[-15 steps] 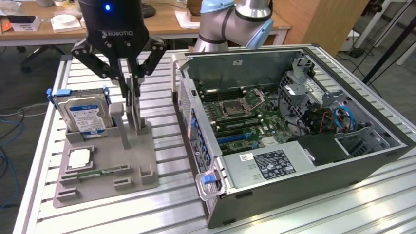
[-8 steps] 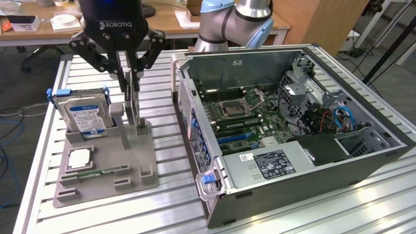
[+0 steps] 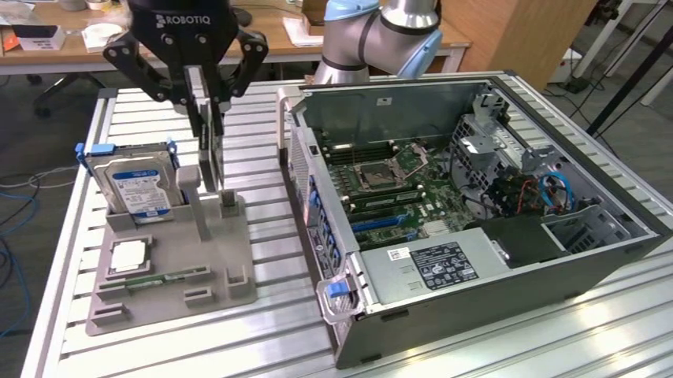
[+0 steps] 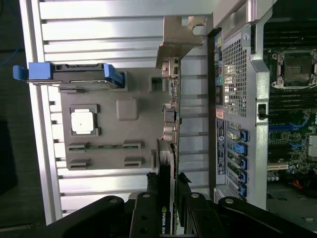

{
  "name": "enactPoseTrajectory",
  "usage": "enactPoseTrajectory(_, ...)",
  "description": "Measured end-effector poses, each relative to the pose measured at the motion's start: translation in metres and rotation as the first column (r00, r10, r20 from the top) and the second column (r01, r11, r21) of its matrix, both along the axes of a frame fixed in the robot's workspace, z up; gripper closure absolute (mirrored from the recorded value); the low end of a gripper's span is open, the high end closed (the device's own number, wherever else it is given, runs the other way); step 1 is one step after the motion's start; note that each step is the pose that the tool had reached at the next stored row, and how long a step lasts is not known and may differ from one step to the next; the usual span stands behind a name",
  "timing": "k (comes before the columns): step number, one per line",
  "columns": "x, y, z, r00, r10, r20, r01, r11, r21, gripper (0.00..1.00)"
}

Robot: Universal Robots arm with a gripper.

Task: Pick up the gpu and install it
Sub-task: 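Pick up the gpu and move the gpu toward the slot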

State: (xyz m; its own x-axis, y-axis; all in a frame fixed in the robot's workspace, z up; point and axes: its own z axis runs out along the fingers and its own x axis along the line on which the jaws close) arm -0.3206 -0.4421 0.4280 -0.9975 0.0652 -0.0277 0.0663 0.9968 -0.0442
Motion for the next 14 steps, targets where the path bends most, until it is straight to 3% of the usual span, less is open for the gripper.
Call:
enactPoseTrajectory(5, 0.001, 0.0000, 0.0002, 1.0000, 0.000, -0.0001, 0.000, 1.0000, 0.0006, 0.74)
enactPoseTrajectory(14, 0.018, 0.0000, 0.0000, 1.0000, 0.000, -0.0001, 0.000, 1.0000, 0.0007, 0.74)
